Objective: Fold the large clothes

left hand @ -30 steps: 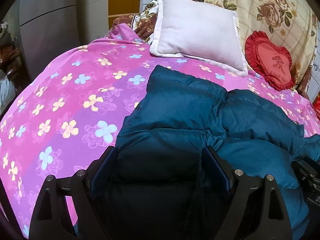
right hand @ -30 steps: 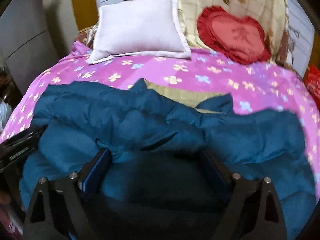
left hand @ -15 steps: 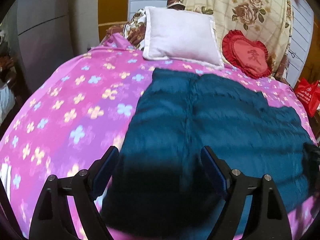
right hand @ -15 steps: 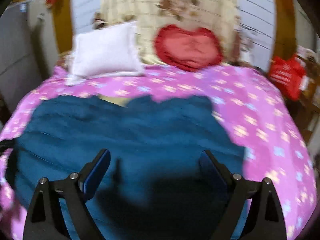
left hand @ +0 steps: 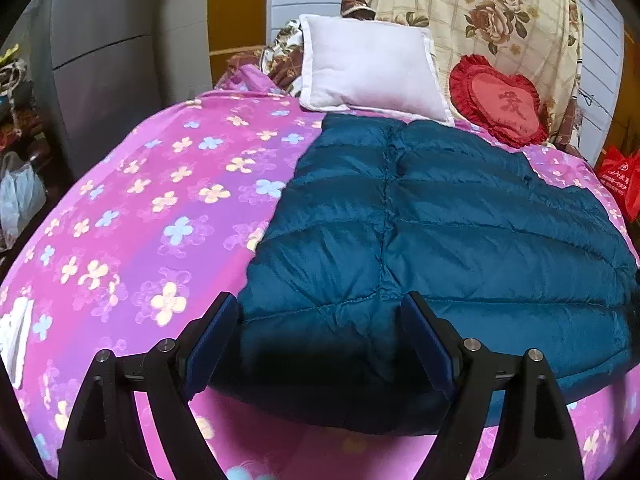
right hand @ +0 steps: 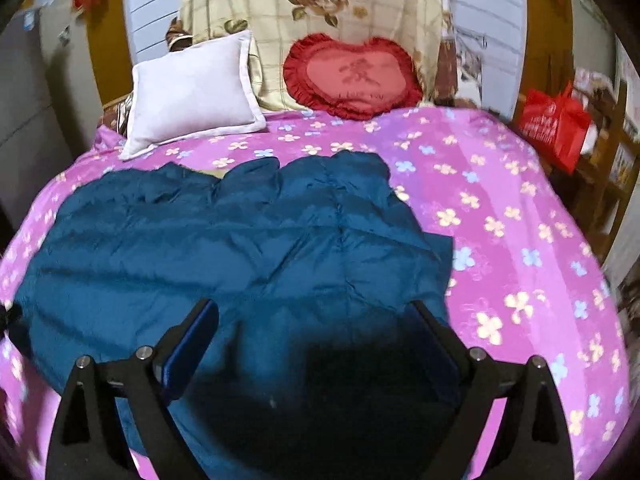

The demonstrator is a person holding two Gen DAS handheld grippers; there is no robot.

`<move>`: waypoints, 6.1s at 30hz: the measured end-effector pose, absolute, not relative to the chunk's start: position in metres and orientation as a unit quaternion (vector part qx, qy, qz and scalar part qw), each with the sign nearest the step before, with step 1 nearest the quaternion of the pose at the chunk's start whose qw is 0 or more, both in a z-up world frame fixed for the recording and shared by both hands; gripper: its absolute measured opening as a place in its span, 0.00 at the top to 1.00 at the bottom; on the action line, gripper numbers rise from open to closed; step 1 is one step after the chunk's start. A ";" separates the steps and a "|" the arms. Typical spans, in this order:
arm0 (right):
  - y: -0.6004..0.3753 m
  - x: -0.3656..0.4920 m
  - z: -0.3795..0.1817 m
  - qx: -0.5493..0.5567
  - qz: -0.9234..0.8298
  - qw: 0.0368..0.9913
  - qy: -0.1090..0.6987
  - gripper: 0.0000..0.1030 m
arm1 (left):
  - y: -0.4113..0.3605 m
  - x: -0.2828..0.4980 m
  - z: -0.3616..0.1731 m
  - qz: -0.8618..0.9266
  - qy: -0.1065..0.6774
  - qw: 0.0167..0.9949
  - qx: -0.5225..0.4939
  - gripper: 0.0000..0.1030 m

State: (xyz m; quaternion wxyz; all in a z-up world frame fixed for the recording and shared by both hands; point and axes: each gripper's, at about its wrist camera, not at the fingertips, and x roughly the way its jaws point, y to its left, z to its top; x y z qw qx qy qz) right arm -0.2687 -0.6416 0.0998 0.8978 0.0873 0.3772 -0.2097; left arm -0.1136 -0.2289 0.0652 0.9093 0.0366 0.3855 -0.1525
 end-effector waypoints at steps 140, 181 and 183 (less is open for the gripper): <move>-0.434 -0.408 0.114 0.109 -0.119 0.916 0.367 0.22 | -0.154 -0.287 0.113 -0.210 0.380 0.900 0.028 0.48; -0.412 -0.427 0.108 0.105 -0.150 0.917 0.354 0.10 | -0.187 -0.312 0.099 -0.200 0.365 0.907 0.069 0.49; -0.412 -0.427 0.108 0.106 -0.150 0.917 0.354 0.10 | -0.188 -0.312 0.098 -0.201 0.365 0.906 0.070 0.49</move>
